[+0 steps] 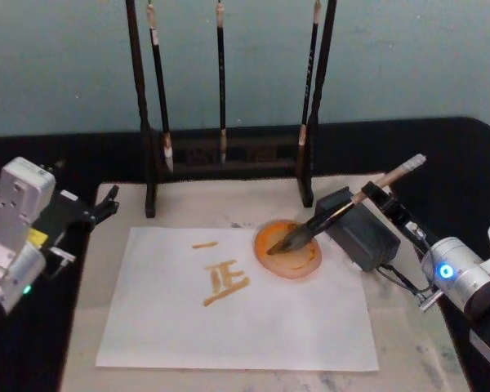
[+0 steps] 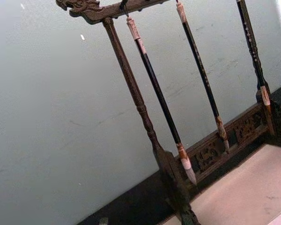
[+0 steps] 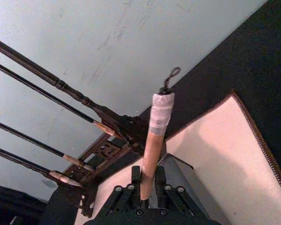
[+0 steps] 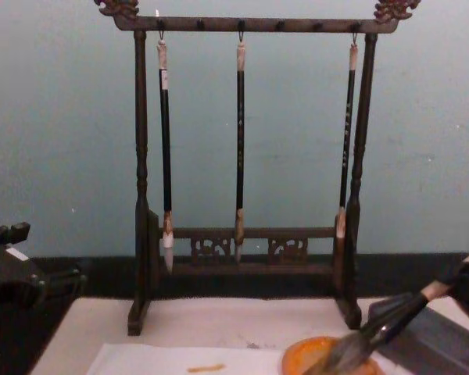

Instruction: Pick up the brush from the inkstone, write on the paper, then place the brush back to its original position.

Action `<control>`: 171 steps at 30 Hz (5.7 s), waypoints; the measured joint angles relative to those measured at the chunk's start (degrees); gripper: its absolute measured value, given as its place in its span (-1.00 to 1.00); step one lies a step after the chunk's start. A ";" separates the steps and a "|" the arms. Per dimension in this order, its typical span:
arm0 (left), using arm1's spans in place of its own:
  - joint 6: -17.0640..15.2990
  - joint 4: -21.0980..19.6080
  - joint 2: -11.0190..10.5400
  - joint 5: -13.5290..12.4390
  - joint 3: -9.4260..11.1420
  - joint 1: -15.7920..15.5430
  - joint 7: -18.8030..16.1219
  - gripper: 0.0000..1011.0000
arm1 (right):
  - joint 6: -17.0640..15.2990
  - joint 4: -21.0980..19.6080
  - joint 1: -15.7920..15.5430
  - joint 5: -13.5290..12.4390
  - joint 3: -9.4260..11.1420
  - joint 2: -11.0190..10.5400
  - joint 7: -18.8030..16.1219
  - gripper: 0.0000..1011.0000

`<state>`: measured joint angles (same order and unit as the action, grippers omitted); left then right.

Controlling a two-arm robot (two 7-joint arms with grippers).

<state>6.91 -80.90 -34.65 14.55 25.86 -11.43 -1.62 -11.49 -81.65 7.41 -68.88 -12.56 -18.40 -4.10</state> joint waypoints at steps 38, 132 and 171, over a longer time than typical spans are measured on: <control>0.00 0.00 0.00 0.00 0.00 0.00 0.00 1.00 | 5.32 0.33 3.78 4.57 -5.08 -4.07 -6.23 -0.68; 0.00 0.00 0.00 0.00 0.00 0.00 0.00 1.00 | 14.99 9.09 17.34 46.19 -17.92 3.06 -24.63 -0.68; 0.00 0.00 0.00 0.00 0.00 0.00 0.00 1.00 | 13.08 -0.83 11.49 47.45 -16.22 -0.10 -24.45 -0.68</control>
<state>6.91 -80.90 -34.65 14.55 25.86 -11.43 -1.62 1.60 -82.47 18.90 -21.43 -28.78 -18.50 -28.55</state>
